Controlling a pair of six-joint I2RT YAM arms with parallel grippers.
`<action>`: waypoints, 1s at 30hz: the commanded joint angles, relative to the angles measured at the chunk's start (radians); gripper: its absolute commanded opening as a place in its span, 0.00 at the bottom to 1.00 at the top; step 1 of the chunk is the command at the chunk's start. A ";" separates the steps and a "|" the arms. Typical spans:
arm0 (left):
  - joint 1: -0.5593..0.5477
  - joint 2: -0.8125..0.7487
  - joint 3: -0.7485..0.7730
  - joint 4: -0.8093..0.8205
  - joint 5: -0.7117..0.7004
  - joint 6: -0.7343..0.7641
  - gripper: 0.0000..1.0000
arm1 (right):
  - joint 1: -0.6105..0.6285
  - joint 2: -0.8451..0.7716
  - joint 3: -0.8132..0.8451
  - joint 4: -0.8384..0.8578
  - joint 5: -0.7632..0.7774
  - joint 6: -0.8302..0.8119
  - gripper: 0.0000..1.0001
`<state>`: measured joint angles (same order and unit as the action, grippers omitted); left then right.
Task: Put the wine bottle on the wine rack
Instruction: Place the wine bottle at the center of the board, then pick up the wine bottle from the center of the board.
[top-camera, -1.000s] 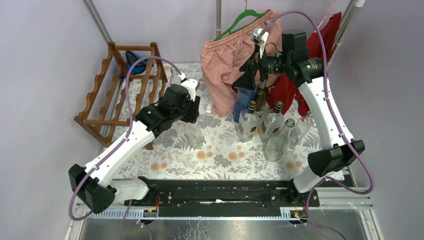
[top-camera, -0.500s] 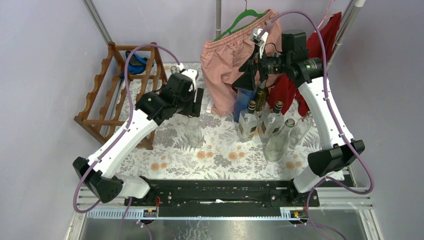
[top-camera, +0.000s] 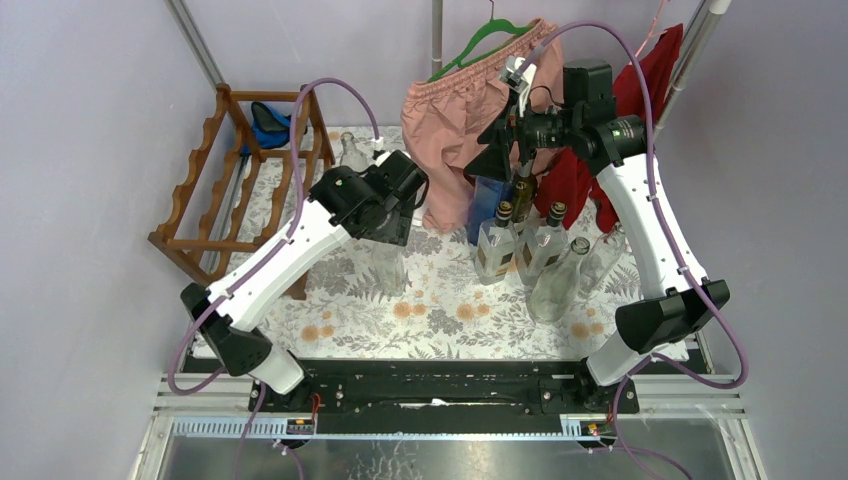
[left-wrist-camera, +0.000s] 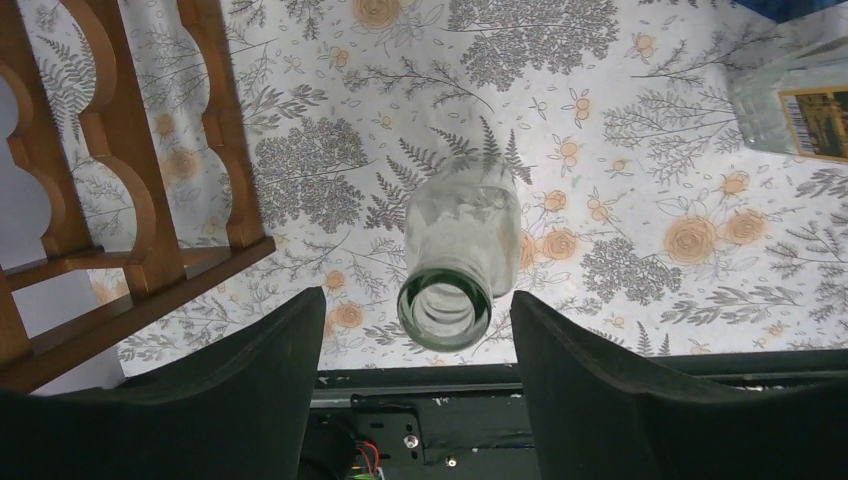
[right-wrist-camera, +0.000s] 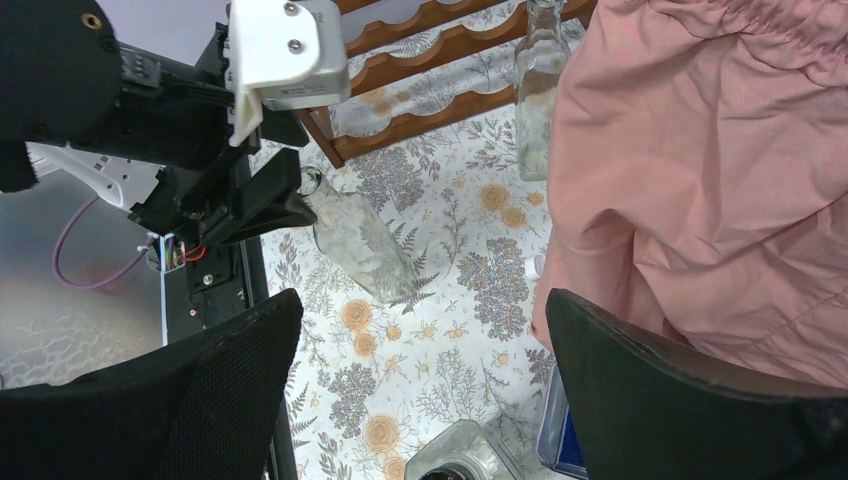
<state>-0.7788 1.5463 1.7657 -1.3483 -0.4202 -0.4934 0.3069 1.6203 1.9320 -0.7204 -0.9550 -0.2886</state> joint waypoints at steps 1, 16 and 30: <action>-0.007 0.018 -0.008 0.009 -0.064 -0.006 0.74 | 0.010 -0.046 -0.003 0.028 -0.018 0.002 1.00; -0.006 0.036 -0.065 0.093 -0.020 0.022 0.63 | 0.011 -0.054 -0.008 0.015 -0.001 -0.015 1.00; -0.007 -0.065 -0.190 0.264 -0.032 0.056 0.57 | 0.010 -0.063 -0.007 0.001 0.012 -0.024 1.00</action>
<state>-0.7792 1.5185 1.5795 -1.1908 -0.4313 -0.4572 0.3069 1.6051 1.9190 -0.7246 -0.9504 -0.3027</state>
